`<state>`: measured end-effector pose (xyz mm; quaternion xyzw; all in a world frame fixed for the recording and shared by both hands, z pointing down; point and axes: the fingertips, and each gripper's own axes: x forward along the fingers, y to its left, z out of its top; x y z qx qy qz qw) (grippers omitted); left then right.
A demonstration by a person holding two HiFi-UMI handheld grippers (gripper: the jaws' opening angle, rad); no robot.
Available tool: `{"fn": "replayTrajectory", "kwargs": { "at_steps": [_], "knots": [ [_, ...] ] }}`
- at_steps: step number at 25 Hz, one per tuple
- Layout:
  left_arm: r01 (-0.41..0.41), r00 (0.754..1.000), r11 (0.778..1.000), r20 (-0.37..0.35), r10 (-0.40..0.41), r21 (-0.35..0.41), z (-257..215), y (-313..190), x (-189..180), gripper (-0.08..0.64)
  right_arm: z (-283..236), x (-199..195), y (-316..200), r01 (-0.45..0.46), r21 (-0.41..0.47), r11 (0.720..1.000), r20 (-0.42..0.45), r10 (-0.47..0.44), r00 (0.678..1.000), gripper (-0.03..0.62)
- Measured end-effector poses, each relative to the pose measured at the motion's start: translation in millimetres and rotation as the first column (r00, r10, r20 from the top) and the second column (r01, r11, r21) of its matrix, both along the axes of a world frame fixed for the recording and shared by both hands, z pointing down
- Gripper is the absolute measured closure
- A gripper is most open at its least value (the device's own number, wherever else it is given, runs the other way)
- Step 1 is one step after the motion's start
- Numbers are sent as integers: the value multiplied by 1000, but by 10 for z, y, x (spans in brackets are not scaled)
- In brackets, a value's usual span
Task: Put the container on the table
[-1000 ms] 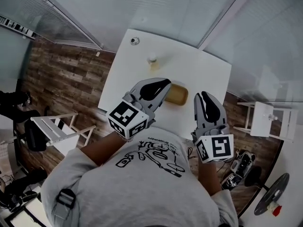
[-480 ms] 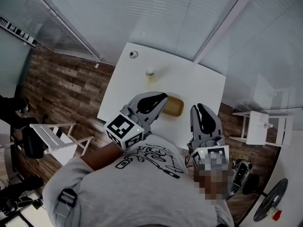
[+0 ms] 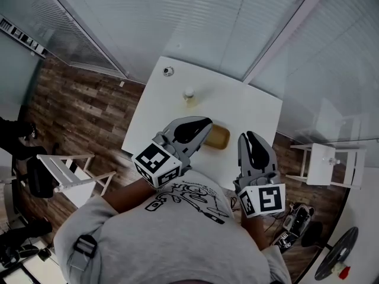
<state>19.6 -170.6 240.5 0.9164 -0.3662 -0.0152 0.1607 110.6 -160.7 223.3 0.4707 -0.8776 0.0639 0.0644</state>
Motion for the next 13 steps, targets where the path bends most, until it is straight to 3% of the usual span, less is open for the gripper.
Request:
{"fn": "replayTrajectory", "kwargs": {
  "at_steps": [13],
  "knots": [
    [-2, 1000, 1000, -2, 2, -12, 16, -76, -66, 543, 4, -42, -105, -8, -2, 1000, -9, 8, 1000, 546]
  ]
}}
